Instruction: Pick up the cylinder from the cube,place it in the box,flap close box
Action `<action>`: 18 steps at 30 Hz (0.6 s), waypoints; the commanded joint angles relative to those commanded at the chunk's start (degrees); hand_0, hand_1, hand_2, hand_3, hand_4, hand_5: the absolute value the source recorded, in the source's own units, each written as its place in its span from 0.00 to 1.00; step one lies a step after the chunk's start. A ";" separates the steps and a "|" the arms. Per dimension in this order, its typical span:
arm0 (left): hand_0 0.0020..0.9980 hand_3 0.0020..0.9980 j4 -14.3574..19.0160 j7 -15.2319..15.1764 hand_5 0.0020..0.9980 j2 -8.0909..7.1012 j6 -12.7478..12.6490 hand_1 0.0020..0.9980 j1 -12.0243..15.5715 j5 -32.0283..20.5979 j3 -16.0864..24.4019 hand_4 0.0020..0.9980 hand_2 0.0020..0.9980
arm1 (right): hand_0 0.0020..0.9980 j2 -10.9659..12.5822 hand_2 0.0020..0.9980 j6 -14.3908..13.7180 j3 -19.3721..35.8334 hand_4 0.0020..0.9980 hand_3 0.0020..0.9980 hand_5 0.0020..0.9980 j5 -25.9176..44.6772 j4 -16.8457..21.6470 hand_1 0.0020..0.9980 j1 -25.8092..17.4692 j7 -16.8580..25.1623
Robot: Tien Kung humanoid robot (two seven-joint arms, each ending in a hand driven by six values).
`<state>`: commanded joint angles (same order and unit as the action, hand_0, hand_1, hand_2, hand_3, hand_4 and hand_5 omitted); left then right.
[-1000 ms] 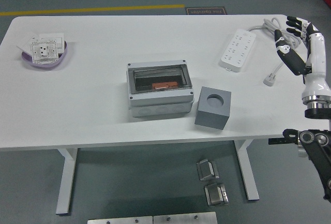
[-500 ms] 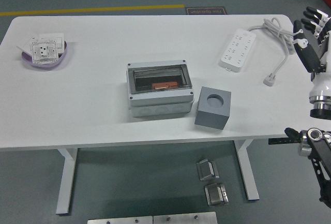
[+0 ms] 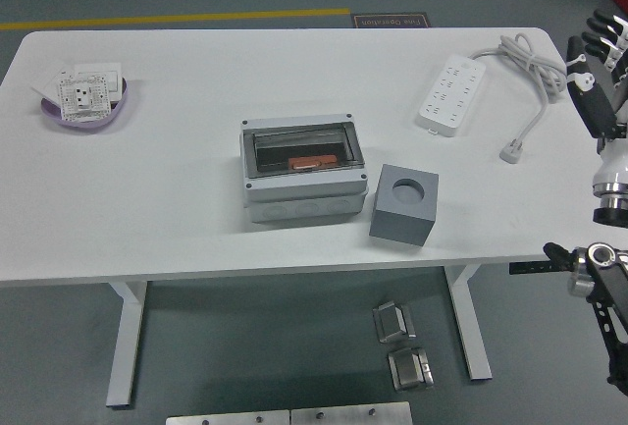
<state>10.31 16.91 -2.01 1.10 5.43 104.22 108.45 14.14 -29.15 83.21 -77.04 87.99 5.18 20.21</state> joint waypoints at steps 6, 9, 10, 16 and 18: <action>0.67 0.67 0.00 -0.01 0.06 0.03 0.02 0.68 0.07 0.30 0.35 0.48 0.57 | 0.71 0.01 0.72 0.26 0.00 0.74 0.72 0.47 0.47 0.00 0.67 0.05 0.58; 0.67 0.67 0.00 -0.01 0.06 0.02 0.04 0.68 0.07 0.43 0.50 0.48 0.57 | 0.71 0.01 0.72 0.24 0.02 0.74 0.72 0.47 0.63 -0.03 0.67 0.10 0.66; 0.67 0.67 0.00 -0.02 0.06 0.02 0.04 0.68 0.07 0.45 0.52 0.48 0.57 | 0.71 0.01 0.72 0.23 0.03 0.74 0.72 0.47 0.66 -0.03 0.67 0.10 0.68; 0.67 0.67 0.00 -0.03 0.06 0.07 0.05 0.68 0.04 0.22 0.29 0.48 0.57 | 0.70 -0.03 0.72 0.13 0.10 0.75 0.72 0.47 0.61 -0.03 0.67 0.08 0.52; 0.67 0.67 0.00 -0.02 0.06 0.09 0.06 0.68 0.04 0.16 0.24 0.48 0.57 | 0.69 -0.05 0.72 0.06 0.14 0.75 0.71 0.46 0.57 -0.03 0.67 0.06 0.45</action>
<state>10.31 16.89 -1.92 1.16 5.47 104.38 108.69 14.09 -29.09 83.34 -76.47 87.96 5.24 20.66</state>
